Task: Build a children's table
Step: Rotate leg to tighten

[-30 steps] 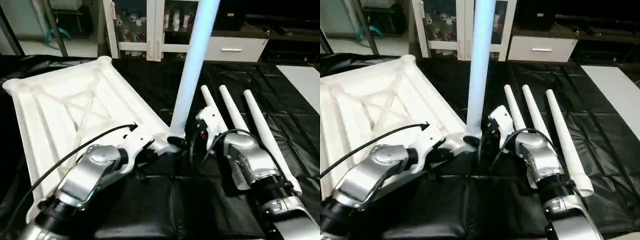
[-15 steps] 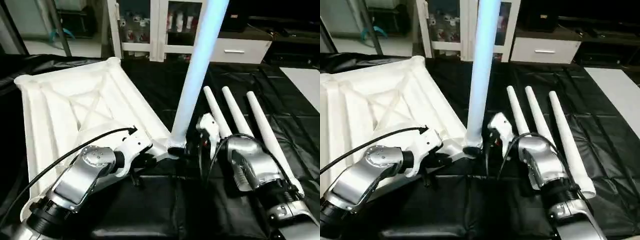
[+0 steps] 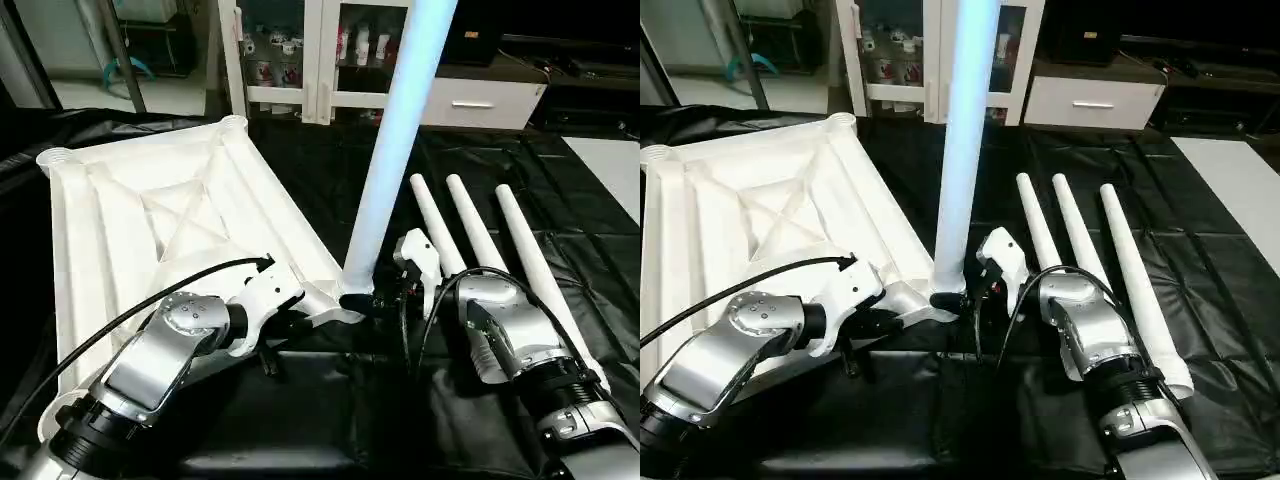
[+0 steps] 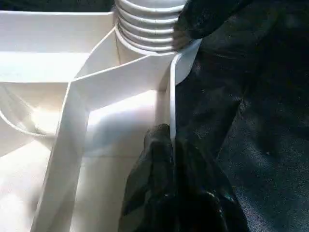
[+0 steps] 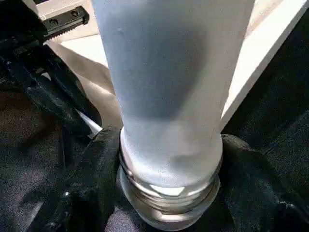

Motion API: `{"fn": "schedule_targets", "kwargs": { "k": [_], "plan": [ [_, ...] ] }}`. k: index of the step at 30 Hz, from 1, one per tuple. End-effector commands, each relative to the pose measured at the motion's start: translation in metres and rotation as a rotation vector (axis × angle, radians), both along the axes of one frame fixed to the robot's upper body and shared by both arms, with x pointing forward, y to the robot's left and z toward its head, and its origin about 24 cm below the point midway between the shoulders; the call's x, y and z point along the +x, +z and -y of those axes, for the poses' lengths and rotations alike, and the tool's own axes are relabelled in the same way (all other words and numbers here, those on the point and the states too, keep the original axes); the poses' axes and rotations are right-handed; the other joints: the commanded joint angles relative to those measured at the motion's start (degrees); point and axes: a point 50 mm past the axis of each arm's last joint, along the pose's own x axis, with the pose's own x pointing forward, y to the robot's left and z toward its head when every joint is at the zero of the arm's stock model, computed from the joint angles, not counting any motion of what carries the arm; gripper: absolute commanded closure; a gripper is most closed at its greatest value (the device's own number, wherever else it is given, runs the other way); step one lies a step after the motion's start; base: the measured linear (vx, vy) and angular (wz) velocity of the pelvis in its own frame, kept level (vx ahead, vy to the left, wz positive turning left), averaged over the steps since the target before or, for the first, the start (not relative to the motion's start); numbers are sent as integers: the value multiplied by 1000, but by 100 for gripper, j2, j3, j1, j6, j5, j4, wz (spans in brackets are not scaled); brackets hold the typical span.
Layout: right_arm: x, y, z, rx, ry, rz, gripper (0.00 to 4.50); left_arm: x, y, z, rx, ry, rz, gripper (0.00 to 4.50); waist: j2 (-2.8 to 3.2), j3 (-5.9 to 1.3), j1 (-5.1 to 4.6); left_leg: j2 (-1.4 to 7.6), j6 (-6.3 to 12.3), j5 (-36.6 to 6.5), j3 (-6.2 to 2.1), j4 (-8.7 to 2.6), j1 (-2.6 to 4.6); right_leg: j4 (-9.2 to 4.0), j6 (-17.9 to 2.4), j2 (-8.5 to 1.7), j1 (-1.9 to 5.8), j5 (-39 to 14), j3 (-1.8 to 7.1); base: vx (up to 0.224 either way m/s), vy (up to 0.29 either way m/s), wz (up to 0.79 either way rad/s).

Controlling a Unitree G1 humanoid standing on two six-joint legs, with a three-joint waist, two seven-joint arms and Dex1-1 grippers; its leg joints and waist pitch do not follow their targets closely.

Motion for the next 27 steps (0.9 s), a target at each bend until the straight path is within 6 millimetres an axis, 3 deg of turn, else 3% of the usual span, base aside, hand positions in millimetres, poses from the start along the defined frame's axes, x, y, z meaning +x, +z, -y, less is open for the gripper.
{"fn": "schedule_targets", "kwargs": {
  "k": [1, 4, 6, 8, 9, 11, 13, 17, 18, 22, 24, 26, 27],
  "plan": [
    [-3, -9, -4, -7, -24, -22, 176, -8, -11, 4, 17, -28, -60, 450, 85, -337, -1, 281, 302, -644, -106, -399, 81, -268, -1565, -306, 287, -570, 185, 0, 0, 0],
    [1, -15, -6, -23, -120, -11, 176, -4, -12, 6, 4, 4, -49, 450, 73, -313, -23, 280, 216, -826, -105, -423, 83, -304, -1533, -298, 276, -779, 183, 0, 0, 0],
    [4, -19, -9, -26, -193, -6, 176, 1, -13, 8, -5, 42, -35, 450, 64, -273, -70, 271, 13, -1378, -126, -463, 92, -380, -1353, -308, 262, -1540, 180, 0, 0, 0],
    [10, -26, -17, -19, -337, -17, 177, 10, -15, 14, -16, 118, -16, 450, 74, -239, -137, 256, -191, -1971, -164, -480, 147, -474, -1077, -309, 204, -2404, 171, 0, 0, 0],
    [12, -29, -20, -15, -395, -30, 177, 14, -16, 16, -17, 149, -12, 450, 87, -248, -162, 263, -235, -2027, -179, -487, 151, -478, -1042, -319, 206, -2485, 173, 0, 0, 0],
    [18, -35, -26, -20, -535, -60, 177, 22, -19, 22, -10, 217, -10, 450, 91, -268, -226, 246, -307, -2072, -213, -496, 124, -491, -931, -321, 211, -2547, 156, 0, 0, 0],
    [23, -39, -36, -27, -676, -92, 178, 32, -21, 32, -14, 282, -2, 450, 63, -260, -261, 236, -274, -2219, -203, -486, 149, -529, -914, -313, 159, -2607, 152, 0, 0, 0],
    [26, -42, -50, -34, -767, -126, 178, 41, -25, 40, 0, 332, 10, 450, 78, -264, -295, 221, -263, -2394, -230, -491, 148, -557, -785, -317, 146, -2811, 125, 0, 0, 0],
    [27, -42, -62, -47, -798, -133, 178, 46, -27, 45, 8, 356, 14, 450, 98, -258, -307, 220, -266, -2471, -228, -489, 158, -580, -772, -323, 110, -2850, 127, 0, 0, 0],
    [30, -39, -75, -73, -816, -99, 178, 49, -27, 46, 27, 364, 31, 450, 96, -264, -318, 218, -282, -2539, -247, -510, 135, -563, -740, -315, 128, -2747, 116, 0, 0, 0],
    [30, -36, -83, -36, -761, -109, 178, 50, -26, 42, 30, 365, 37, 450, 127, -268, -312, 224, -269, -2572, -246, -513, 141, -558, -737, -315, 121, -2656, 126, 0, 0, 0],
    [30, -31, -89, 18, -718, -100, 178, 49, -26, 38, 35, 356, 43, 450, 91, -275, -317, 227, -219, -2550, -241, -518, 111, -549, -798, -323, 138, -2550, 130, 0, 0, 0],
    [30, -30, -90, 27, -712, -102, 122, 49, -26, 37, 36, 355, 44, 450, 102, -275, -310, 231, -211, -2544, -241, -516, 116, -545, -813, -327, 138, -2544, 135, 0, 0, 0]
  ]
}}
